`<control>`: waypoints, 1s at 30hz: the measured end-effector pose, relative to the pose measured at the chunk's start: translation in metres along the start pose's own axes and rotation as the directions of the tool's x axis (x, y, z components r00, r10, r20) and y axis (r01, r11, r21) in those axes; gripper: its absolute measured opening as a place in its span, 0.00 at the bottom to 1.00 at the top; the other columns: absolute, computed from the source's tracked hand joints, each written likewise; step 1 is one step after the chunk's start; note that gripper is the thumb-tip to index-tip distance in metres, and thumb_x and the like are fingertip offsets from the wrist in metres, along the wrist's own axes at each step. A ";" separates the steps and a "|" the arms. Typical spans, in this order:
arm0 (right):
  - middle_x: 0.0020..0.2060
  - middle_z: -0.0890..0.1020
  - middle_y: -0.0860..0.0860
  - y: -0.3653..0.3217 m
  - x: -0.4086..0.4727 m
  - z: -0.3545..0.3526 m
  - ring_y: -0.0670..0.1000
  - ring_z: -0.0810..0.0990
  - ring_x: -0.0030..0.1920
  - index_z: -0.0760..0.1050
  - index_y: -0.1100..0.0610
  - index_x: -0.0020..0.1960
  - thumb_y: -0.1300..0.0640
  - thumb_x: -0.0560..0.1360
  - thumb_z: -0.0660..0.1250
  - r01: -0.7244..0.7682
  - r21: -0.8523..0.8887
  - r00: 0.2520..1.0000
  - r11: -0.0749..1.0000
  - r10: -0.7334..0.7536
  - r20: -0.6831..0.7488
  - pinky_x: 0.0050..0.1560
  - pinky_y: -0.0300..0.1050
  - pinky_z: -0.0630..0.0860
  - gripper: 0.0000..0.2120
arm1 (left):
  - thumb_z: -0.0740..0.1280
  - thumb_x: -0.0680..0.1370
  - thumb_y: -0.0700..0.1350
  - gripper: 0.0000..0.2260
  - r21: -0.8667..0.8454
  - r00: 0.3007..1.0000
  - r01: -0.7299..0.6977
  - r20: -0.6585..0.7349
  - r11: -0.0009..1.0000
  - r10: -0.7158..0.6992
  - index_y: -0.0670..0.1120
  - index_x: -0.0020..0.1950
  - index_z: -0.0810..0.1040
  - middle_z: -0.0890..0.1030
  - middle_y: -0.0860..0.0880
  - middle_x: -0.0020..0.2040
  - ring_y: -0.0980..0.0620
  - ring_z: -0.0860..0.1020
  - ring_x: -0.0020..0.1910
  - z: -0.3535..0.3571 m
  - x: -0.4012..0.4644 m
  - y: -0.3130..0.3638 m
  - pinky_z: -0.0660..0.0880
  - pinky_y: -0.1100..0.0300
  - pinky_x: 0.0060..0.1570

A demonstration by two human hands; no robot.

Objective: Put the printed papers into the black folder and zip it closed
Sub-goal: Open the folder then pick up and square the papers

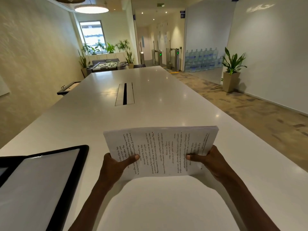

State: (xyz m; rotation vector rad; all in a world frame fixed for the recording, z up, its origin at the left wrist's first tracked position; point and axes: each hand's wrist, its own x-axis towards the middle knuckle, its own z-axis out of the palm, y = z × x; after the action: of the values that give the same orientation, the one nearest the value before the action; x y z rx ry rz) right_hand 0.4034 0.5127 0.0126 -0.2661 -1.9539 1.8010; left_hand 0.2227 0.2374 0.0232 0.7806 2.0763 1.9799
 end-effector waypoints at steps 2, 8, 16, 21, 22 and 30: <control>0.52 0.87 0.50 0.000 0.000 0.002 0.52 0.86 0.51 0.83 0.47 0.53 0.55 0.63 0.80 0.011 0.004 1.000 1.000 -0.011 -0.021 0.47 0.46 0.83 0.20 | 0.81 0.61 0.51 0.15 0.012 1.000 -0.015 -0.021 1.000 0.015 0.61 0.44 0.84 0.87 0.56 0.44 0.54 0.86 0.41 0.003 0.001 0.002 0.80 0.64 0.35; 0.50 0.87 0.49 -0.006 0.004 0.008 0.53 0.87 0.48 0.84 0.47 0.52 0.49 0.61 0.81 0.046 -0.006 0.994 0.999 -0.046 -0.094 0.46 0.50 0.84 0.20 | 0.80 0.60 0.52 0.11 -0.024 0.992 -0.044 -0.119 0.999 0.040 0.57 0.40 0.84 0.86 0.59 0.40 0.55 0.85 0.38 0.008 0.003 0.009 0.79 0.65 0.31; 0.51 0.87 0.49 -0.004 0.001 0.006 0.52 0.87 0.50 0.84 0.48 0.52 0.48 0.60 0.81 0.029 -0.039 0.999 0.999 -0.030 -0.022 0.47 0.50 0.84 0.21 | 0.81 0.60 0.49 0.15 -0.044 0.996 -0.044 -0.082 0.998 0.041 0.60 0.43 0.85 0.87 0.56 0.43 0.53 0.86 0.40 -0.002 -0.001 0.006 0.79 0.65 0.32; 0.51 0.87 0.50 -0.010 0.003 0.003 0.53 0.86 0.50 0.84 0.48 0.52 0.51 0.61 0.81 0.059 0.016 0.998 0.998 -0.059 -0.020 0.45 0.43 0.83 0.20 | 0.81 0.57 0.55 0.19 -0.089 0.999 -0.018 -0.031 0.996 0.016 0.57 0.46 0.84 0.87 0.51 0.46 0.51 0.86 0.42 -0.006 0.002 0.009 0.81 0.62 0.35; 0.51 0.87 0.50 -0.011 0.004 0.004 0.53 0.86 0.50 0.84 0.49 0.52 0.51 0.61 0.81 0.062 0.021 0.998 0.998 -0.062 -0.015 0.45 0.44 0.83 0.20 | 0.80 0.57 0.54 0.19 -0.097 1.000 -0.019 -0.018 0.995 0.018 0.57 0.47 0.84 0.87 0.51 0.46 0.50 0.86 0.42 -0.005 0.003 0.009 0.81 0.62 0.35; 0.49 0.87 0.51 -0.016 0.008 0.008 0.54 0.87 0.48 0.84 0.48 0.51 0.52 0.61 0.80 0.091 0.029 0.995 0.995 -0.089 -0.055 0.43 0.45 0.83 0.19 | 0.79 0.62 0.47 0.16 -0.083 0.999 -0.038 0.004 0.996 0.038 0.57 0.48 0.84 0.87 0.51 0.47 0.50 0.86 0.43 -0.001 0.004 0.013 0.81 0.61 0.36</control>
State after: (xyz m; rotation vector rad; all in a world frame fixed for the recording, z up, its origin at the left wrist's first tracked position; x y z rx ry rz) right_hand 0.3952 0.5073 0.0297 -0.2101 -1.8691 1.7481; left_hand 0.2227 0.2382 0.0369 0.8143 1.9770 2.0666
